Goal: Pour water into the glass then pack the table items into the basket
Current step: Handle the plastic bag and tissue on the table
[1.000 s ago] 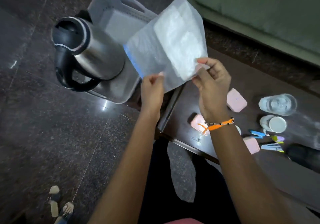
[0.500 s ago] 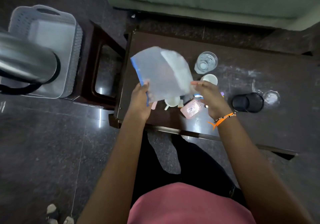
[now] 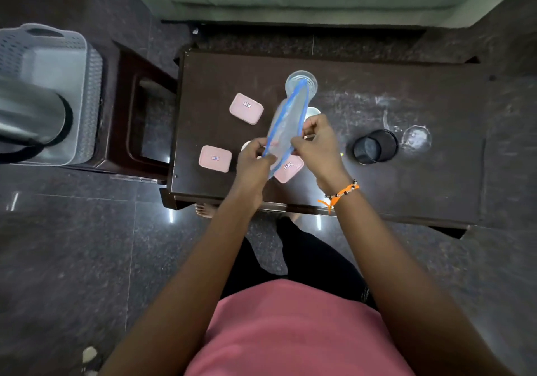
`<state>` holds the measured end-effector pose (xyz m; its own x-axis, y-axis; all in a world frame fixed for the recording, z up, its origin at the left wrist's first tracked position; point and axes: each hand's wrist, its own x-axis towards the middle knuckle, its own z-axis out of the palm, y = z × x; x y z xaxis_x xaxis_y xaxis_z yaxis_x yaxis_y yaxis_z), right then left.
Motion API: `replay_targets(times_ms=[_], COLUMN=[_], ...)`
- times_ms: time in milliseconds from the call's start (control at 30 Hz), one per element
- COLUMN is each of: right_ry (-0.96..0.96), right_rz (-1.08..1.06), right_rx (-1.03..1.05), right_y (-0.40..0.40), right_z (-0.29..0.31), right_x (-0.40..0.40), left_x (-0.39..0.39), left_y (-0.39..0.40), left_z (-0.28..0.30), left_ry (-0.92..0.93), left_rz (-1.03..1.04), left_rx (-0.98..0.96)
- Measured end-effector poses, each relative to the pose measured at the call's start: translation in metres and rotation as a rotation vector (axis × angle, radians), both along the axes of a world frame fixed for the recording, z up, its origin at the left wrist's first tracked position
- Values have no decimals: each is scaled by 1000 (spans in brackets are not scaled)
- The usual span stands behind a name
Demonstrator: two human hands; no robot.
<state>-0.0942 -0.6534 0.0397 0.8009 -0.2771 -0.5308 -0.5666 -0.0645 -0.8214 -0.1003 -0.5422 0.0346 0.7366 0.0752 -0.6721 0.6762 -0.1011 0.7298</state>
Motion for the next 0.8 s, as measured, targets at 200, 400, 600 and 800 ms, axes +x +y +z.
replay_targets(times_ms=[200,400,600,800], right_ry=[-20,-187,-249,2], right_rz=[227,450,809,1095], right_rx=[-635,-828,-605,-891], right_y=[-21,-23,-22,-26], right_z=[0,14,-1,-16], right_x=[-26,-28,-10,-5], left_x=[-1,-10,-14,-9], left_y=[-4,-23,-26,-16], left_z=[-6,2,8,8], left_ry=[-48,-255,-339,-400], left_rz=[185,-36,-171,-47], left_rx=[129,142,88,80])
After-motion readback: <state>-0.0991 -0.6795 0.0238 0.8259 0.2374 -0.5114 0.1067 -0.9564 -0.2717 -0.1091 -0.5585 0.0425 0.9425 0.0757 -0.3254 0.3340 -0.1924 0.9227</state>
